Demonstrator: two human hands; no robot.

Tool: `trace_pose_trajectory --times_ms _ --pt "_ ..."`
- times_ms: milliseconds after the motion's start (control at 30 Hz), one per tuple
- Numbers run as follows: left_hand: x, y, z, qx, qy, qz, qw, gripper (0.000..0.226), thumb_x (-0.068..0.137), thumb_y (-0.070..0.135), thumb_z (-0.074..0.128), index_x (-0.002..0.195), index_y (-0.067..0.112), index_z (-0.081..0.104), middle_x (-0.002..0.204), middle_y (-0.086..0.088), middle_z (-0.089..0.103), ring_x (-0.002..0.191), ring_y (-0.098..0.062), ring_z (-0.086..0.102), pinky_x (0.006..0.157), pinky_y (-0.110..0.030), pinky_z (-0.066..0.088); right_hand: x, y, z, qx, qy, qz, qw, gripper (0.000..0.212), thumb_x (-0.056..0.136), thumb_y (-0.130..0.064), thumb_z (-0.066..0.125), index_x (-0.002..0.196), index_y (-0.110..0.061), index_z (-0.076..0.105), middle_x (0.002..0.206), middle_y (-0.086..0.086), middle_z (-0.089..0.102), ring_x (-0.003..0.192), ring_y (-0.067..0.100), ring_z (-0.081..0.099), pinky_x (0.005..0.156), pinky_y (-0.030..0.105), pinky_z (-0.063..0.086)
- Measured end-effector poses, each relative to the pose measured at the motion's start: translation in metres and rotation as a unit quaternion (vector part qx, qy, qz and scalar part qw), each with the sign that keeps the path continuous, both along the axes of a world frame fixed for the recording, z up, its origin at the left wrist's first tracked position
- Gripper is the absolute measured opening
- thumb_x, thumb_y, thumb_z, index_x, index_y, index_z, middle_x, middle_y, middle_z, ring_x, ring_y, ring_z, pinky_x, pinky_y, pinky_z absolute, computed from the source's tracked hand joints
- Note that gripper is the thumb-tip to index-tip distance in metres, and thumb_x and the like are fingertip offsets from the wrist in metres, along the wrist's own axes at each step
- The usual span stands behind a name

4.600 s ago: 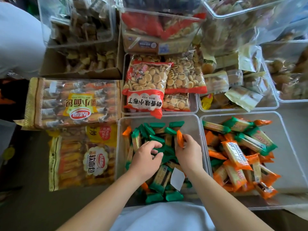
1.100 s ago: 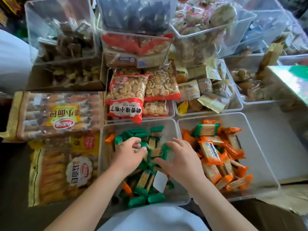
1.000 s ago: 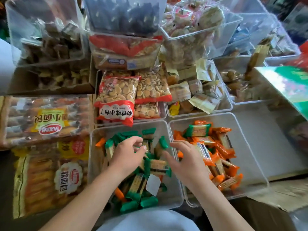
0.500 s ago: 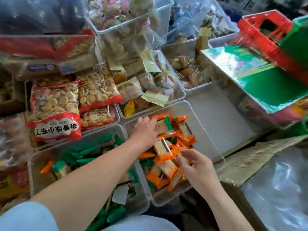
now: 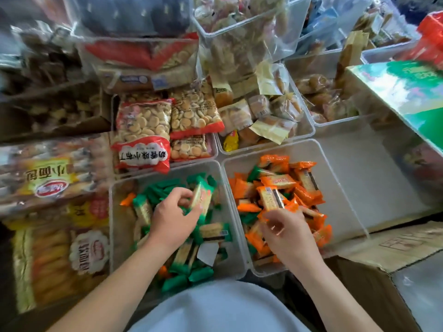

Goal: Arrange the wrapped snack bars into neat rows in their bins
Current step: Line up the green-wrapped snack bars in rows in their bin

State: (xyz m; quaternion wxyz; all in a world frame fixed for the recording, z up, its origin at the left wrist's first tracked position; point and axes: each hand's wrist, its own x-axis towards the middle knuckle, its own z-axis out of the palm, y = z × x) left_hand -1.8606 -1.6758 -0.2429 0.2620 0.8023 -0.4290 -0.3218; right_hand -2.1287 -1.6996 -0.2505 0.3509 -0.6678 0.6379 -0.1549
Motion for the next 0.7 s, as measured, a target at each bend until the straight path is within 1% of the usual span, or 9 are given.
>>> trace_pose_trajectory --times_ms 67,100,200,267,333,433,533,600,700 --pt "0.015 0.021 -0.017 0.012 0.011 0.037 0.999 0.027 0.091 0.032 0.078 0.114 0.032 0.064 0.105 0.013 0.067 0.086 0.001 0.059 0.068 -0.022 0.047 0.013 0.001 -0.007 0.036 -0.016 0.03 0.999 0.022 0.089 -0.018 0.077 0.11 -0.024 0.076 0.097 -0.013 0.071 0.091 0.006 0.066 0.079 0.0 0.042" --pt "0.02 0.028 -0.024 0.019 0.021 0.045 0.999 0.034 0.091 0.033 0.078 0.121 0.03 0.063 0.112 0.01 0.067 0.09 0.001 0.06 0.075 -0.026 0.052 0.019 0.001 -0.01 0.05 -0.018 0.053 0.997 0.023 0.089 -0.019 0.077 0.112 -0.024 0.076 0.099 -0.013 0.071 0.093 0.007 0.067 0.08 0.004 0.046" --pt "0.029 0.049 -0.033 0.034 0.027 0.044 0.998 0.053 0.091 0.031 0.078 0.139 0.025 0.058 0.132 0.008 0.056 0.106 -0.01 0.064 0.094 -0.037 0.056 0.03 -0.004 -0.023 0.0 0.049 0.14 0.989 0.022 0.091 -0.028 0.076 0.113 -0.026 0.076 0.108 -0.012 0.072 0.1 0.013 0.067 0.088 0.033 0.058" --pt "0.03 0.062 -0.034 0.02 -0.016 0.016 1.0 0.047 0.093 0.029 0.075 0.137 0.025 0.059 0.131 0.012 0.052 0.113 -0.012 0.059 0.098 -0.033 0.049 0.029 -0.012 -0.029 -0.036 0.104 0.174 0.979 0.023 0.094 -0.036 0.071 0.113 -0.023 0.077 0.112 -0.009 0.071 0.105 0.017 0.064 0.09 0.036 0.057" --pt "0.026 0.071 -0.035 0.016 -0.028 -0.02 0.999 0.042 0.095 0.029 0.072 0.135 0.028 0.06 0.128 0.017 0.053 0.11 -0.006 0.059 0.094 -0.031 0.049 0.022 -0.028 -0.032 -0.03 0.143 0.198 0.969 0.026 0.098 -0.036 0.064 0.117 -0.023 0.076 0.117 -0.008 0.072 0.114 0.02 0.06 0.096 0.036 0.053" --pt "0.013 0.075 -0.031 0.037 0.031 -0.059 0.997 0.042 0.096 0.029 0.069 0.136 0.034 0.057 0.128 0.021 0.053 0.103 0.003 0.06 0.082 -0.022 0.048 0.01 -0.053 -0.031 0.014 0.192 0.255 0.948 0.032 0.1 -0.03 0.059 0.13 -0.027 0.07 0.129 -0.007 0.069 0.124 0.021 0.054 0.105 0.035 0.049" --pt "-0.002 0.073 -0.027 0.041 0.041 -0.095 0.994 0.043 0.097 0.028 0.068 0.138 0.035 0.056 0.13 0.021 0.052 0.102 0.003 0.061 0.085 -0.025 0.051 0.016 -0.063 -0.03 0.058 0.264 0.308 0.912 0.041 0.101 -0.044 0.055 0.141 -0.035 0.061 0.13 -0.008 0.06 0.125 0.023 0.046 0.107 0.037 0.045" --pt "-0.009 0.072 -0.023 0.043 0.048 -0.102 0.993 0.042 0.097 0.029 0.067 0.137 0.037 0.056 0.127 0.024 0.051 0.102 0.004 0.06 0.081 -0.02 0.05 0.023 -0.062 -0.03 0.067 0.314 0.327 0.889 0.044 0.101 -0.052 0.05 0.142 -0.039 0.059 0.127 -0.004 0.054 0.124 0.026 0.044 0.107 0.039 0.043" --pt "-0.015 0.073 -0.023 0.042 0.046 -0.105 0.993 0.041 0.098 0.03 0.066 0.136 0.038 0.056 0.123 0.025 0.051 0.102 0.005 0.06 0.075 -0.009 0.041 0.025 -0.06 -0.026 0.093 0.322 0.316 0.888 0.042 0.1 -0.056 0.048 0.14 -0.045 0.056 0.127 -0.004 0.046 0.128 0.028 0.039 0.108 0.043 0.037"
